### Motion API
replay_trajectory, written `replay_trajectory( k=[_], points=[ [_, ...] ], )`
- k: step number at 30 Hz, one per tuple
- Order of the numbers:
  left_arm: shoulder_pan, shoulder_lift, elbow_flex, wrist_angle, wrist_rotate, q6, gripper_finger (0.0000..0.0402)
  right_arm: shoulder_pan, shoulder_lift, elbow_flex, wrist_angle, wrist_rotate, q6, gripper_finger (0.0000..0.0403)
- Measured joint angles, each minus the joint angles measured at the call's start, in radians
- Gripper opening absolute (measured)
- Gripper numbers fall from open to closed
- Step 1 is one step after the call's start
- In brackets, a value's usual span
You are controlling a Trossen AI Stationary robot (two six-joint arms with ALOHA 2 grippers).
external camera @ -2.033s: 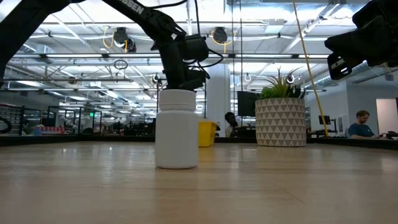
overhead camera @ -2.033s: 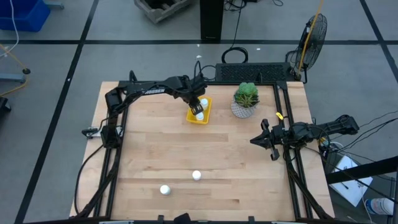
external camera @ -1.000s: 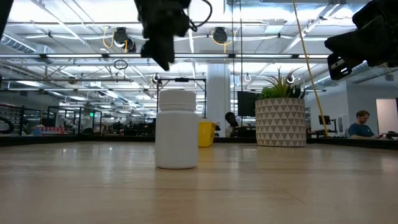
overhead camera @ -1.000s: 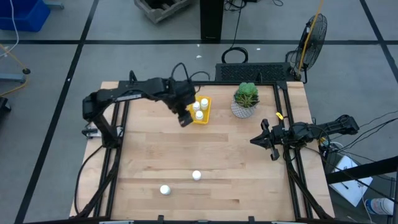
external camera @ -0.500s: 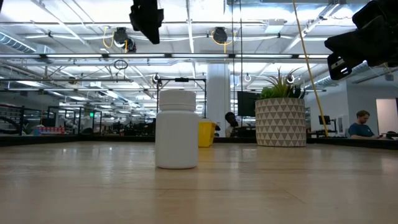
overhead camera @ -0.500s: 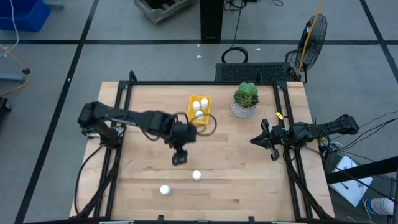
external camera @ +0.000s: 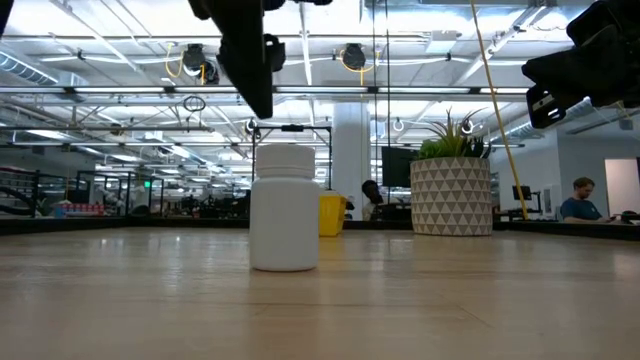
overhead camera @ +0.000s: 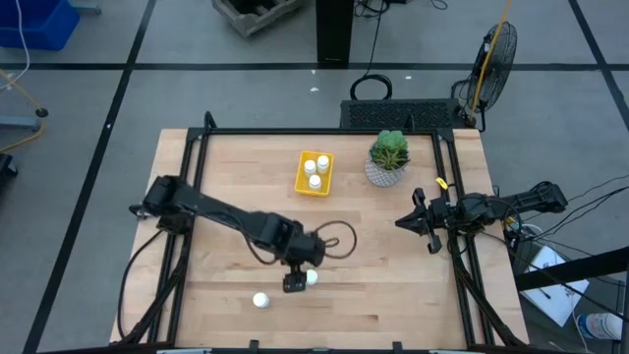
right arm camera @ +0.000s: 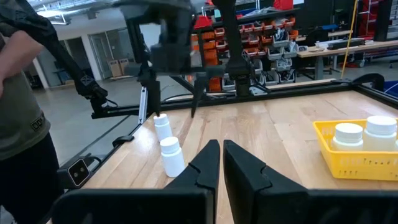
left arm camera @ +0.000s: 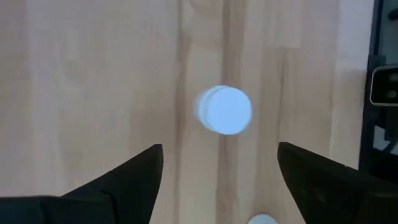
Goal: Pick and place pill bottles into a basket
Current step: Put the white pill bottle into the yellow basket
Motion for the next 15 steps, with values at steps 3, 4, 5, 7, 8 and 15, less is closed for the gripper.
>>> replay_trajectory(
  k=[3, 4, 5, 7, 8, 15],
  points=[
    [-0.018, 0.017, 0.0, 0.028, 0.0, -0.001, 0.0329, 0.0, 0.0, 0.0, -0.001, 0.0, 0.0, 0.0016],
    [-0.023, 0.02, 0.0, 0.04, -0.002, 0.003, 0.033, 0.0, 0.0, 0.0, -0.001, 0.0, 0.0, 0.0016],
    [-0.026, 0.022, 0.0, 0.046, -0.008, 0.007, 0.0332, 0.0, 0.0, 0.0, -0.001, 0.0, 0.0, 0.0016],
    [-0.029, 0.026, 0.0, 0.074, -0.022, 0.007, 0.0333, 0.0, 0.0, 0.0, -0.001, 0.0, 0.0, 0.0016],
    [-0.029, 0.026, 0.0, 0.098, -0.025, 0.005, 0.0333, 0.0, 0.0, 0.0, 0.001, 0.0, 0.0, 0.0016],
    [-0.028, 0.059, 0.0, 0.137, -0.023, 0.011, 0.0333, 0.0, 0.0, 0.0, -0.001, 0.0, 0.0, 0.0016]
  ],
)
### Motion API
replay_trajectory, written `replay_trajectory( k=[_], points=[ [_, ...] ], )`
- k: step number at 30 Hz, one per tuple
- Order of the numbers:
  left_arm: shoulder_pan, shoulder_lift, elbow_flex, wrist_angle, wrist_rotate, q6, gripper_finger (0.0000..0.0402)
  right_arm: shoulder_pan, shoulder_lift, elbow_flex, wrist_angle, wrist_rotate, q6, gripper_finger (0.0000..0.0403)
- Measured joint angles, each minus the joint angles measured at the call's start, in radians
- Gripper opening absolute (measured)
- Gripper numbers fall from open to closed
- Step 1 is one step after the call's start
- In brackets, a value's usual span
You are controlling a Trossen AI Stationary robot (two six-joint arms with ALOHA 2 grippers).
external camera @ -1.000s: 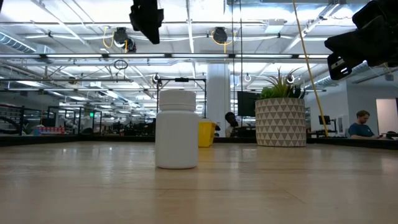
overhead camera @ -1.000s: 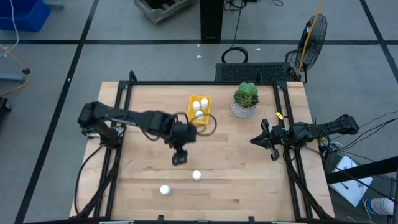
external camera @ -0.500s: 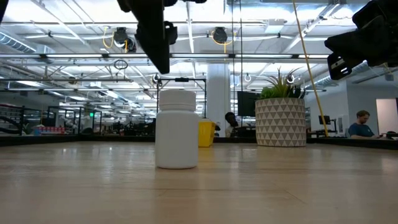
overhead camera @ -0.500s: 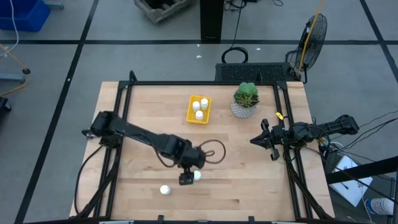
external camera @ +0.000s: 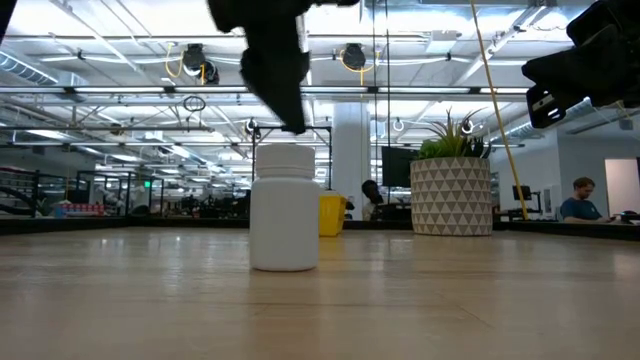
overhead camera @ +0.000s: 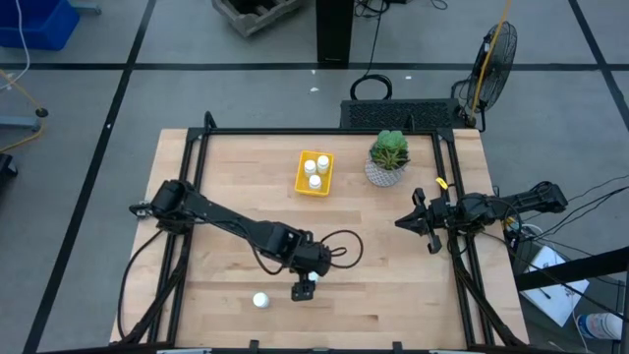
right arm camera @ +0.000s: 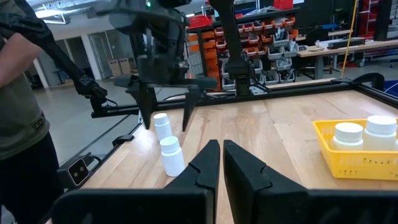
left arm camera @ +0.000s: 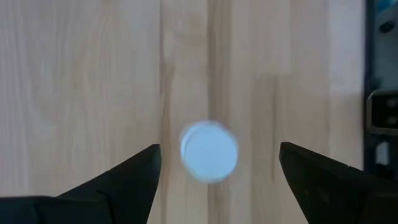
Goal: Pick and place pill bottles into a basket
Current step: Put the white pill bottle into the yellow basket
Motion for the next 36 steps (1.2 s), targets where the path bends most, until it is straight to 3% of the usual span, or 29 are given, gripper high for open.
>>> replay_trajectory(
  k=[36],
  points=[
    [0.011, 0.111, 0.0, -0.015, -0.003, 0.053, 0.0333, 0.0, 0.006, 0.0, 0.0, 0.0, 0.0, 0.0016]
  ],
)
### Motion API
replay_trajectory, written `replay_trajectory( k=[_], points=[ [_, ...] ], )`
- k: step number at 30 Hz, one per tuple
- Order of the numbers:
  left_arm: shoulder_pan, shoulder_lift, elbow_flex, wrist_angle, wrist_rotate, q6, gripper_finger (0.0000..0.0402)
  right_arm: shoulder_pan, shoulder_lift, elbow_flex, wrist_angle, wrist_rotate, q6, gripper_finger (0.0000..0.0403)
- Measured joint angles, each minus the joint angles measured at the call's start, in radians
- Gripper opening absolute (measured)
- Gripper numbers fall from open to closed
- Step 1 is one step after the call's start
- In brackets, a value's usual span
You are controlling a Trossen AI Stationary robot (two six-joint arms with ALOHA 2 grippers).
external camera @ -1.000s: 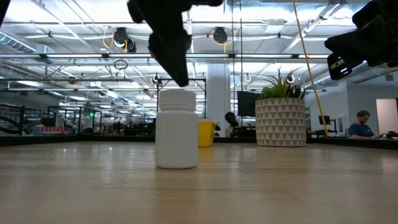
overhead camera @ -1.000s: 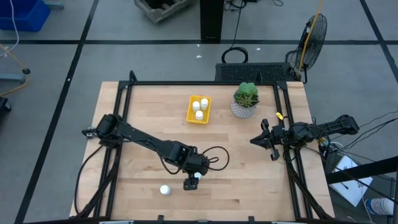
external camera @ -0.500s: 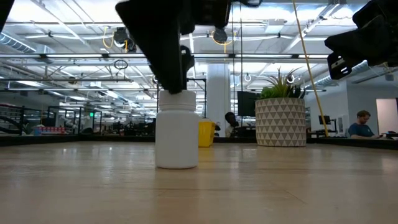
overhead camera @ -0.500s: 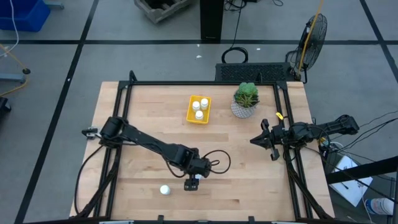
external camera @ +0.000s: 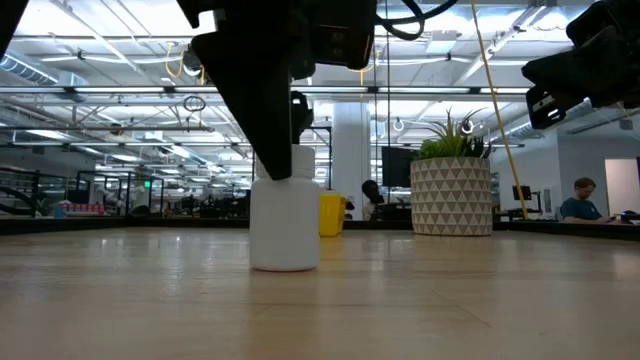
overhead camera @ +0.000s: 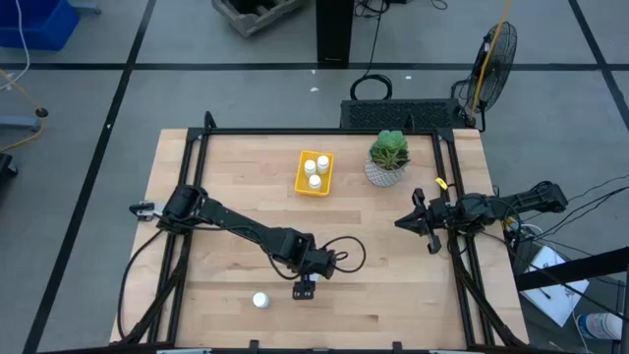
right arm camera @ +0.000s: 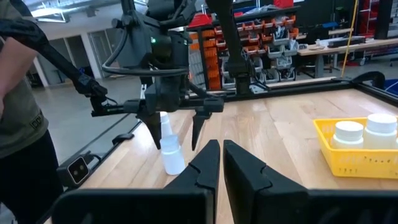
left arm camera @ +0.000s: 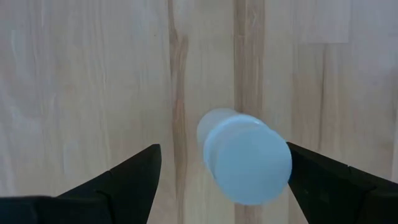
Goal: Pick and place pill bottles into a basket
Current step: Put the white pill bottle into the yellow basket
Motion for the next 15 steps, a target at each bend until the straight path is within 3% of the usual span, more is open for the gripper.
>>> replay_trajectory(
  k=[5, 15],
  points=[
    [0.001, 0.0, 0.0, 0.0, 0.005, 0.009, 0.0321, 0.0, 0.0, 0.0, 0.0, 0.0, 0.0, 0.0016],
    [0.017, 0.0, 0.0, 0.005, 0.013, 0.026, 0.0218, 0.0, 0.0, 0.0, 0.0, 0.0, 0.0, 0.0016]
  ],
)
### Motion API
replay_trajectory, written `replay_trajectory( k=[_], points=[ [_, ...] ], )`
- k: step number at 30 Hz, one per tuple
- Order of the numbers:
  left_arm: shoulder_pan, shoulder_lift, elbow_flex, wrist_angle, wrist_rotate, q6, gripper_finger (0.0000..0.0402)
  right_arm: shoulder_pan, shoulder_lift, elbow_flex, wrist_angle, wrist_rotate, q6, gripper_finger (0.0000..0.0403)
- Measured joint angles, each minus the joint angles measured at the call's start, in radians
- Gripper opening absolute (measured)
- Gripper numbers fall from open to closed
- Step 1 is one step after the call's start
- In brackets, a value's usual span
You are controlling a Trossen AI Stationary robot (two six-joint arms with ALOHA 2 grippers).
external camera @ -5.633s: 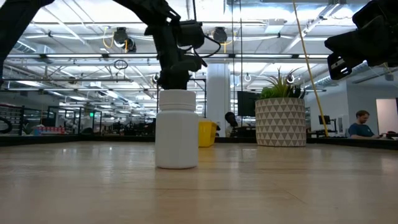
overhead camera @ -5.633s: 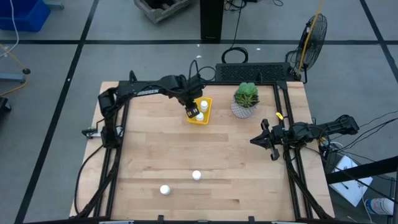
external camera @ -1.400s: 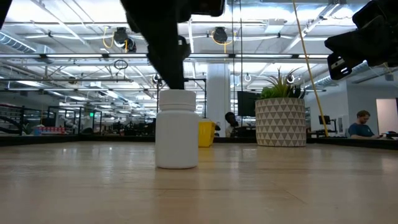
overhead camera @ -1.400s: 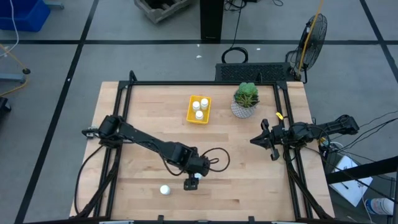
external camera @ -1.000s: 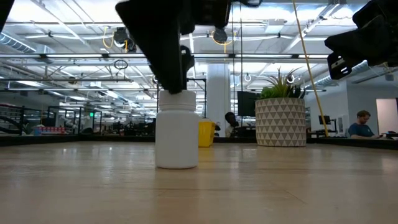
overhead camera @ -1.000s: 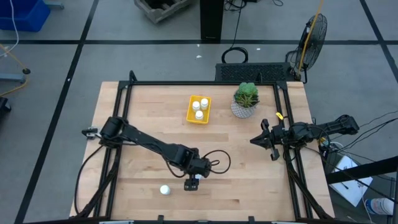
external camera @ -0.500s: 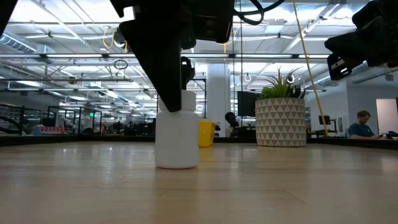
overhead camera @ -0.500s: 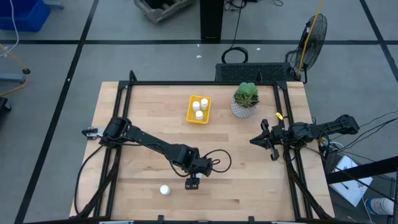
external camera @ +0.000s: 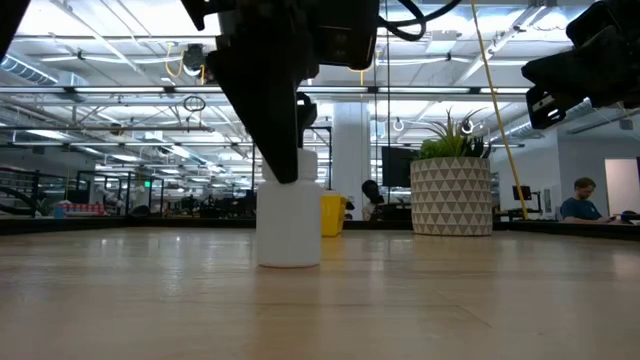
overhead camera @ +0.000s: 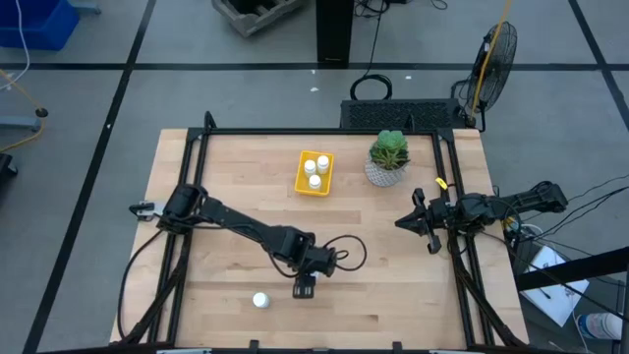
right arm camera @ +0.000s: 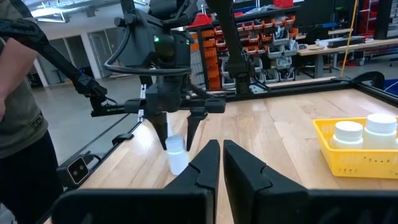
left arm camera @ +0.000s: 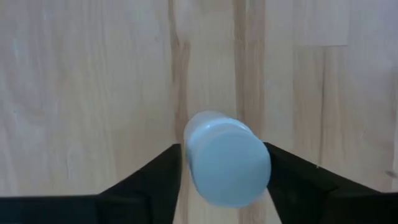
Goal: Pick and place pill bottles into a basket
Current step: Put the white pill bottle into the yellow basket
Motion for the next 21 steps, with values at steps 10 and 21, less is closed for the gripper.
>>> replay_trajectory(
  k=[10, 21],
  points=[
    [0.037, -0.002, 0.003, -0.004, 0.01, 0.0, 0.0167, 0.0, 0.0, 0.0, 0.0, 0.0, 0.0, 0.0016],
    [0.084, -0.003, 0.003, -0.032, 0.012, 0.052, 0.0166, 0.0, 0.0, 0.0, 0.0, 0.0, 0.0, 0.0016]
  ],
)
